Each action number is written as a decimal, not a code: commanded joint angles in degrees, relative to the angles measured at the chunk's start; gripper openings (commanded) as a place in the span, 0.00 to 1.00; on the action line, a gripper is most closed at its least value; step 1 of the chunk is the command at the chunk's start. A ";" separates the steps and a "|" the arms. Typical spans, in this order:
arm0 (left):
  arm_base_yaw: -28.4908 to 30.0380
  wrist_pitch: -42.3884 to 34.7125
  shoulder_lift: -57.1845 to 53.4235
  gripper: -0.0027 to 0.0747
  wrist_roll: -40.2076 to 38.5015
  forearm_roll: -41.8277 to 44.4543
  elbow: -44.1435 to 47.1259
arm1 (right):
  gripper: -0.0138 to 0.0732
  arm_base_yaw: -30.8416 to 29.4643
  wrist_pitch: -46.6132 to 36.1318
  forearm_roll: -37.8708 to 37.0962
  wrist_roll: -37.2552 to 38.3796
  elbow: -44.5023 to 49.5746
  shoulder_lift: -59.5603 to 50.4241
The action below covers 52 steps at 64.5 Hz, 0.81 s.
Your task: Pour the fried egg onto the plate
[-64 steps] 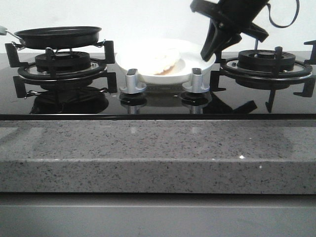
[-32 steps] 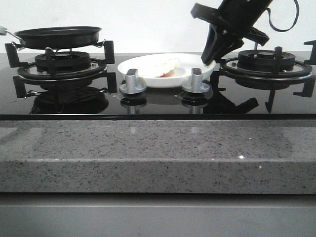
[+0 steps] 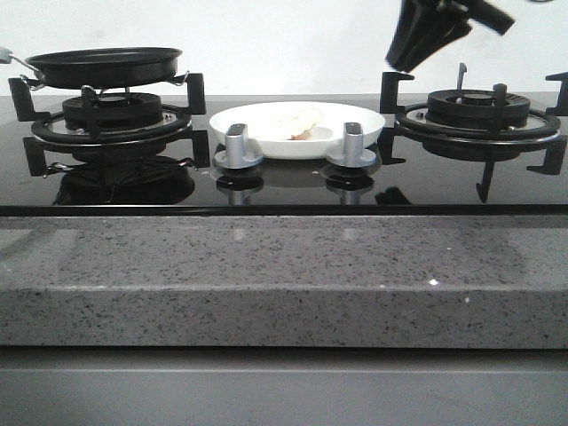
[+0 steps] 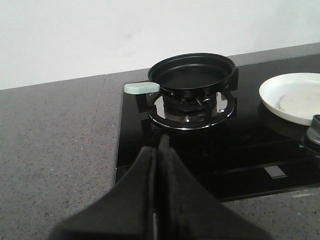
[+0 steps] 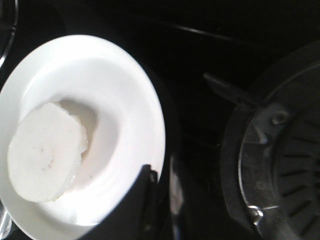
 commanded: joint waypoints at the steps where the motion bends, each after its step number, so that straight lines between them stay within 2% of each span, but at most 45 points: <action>1: -0.55 -4.61 0.62 0.01 -0.71 -0.69 -1.43 | 0.10 -0.58 4.63 1.30 -0.10 -4.40 -3.40; 9: -0.55 -4.61 0.62 0.01 -0.71 -0.69 -1.43 | 0.09 -0.66 6.52 0.87 0.28 -6.28 -3.83; 15: -0.55 -4.61 0.62 0.01 -0.71 -0.69 -1.43 | 0.09 -0.66 6.58 -0.36 3.28 -6.28 -5.28; 25: -0.55 -4.61 0.62 0.01 -0.71 -0.69 -1.43 | 0.09 0.20 6.69 -13.11 7.41 -4.13 -11.23; 37: -0.55 -4.61 0.62 0.01 -0.71 -0.69 -1.43 | 0.09 0.46 6.69 -23.94 7.91 5.19 -21.74; 52: -0.55 -4.61 0.62 0.01 -0.71 -0.69 -1.43 | 0.09 0.46 3.91 -29.37 7.91 22.97 -34.74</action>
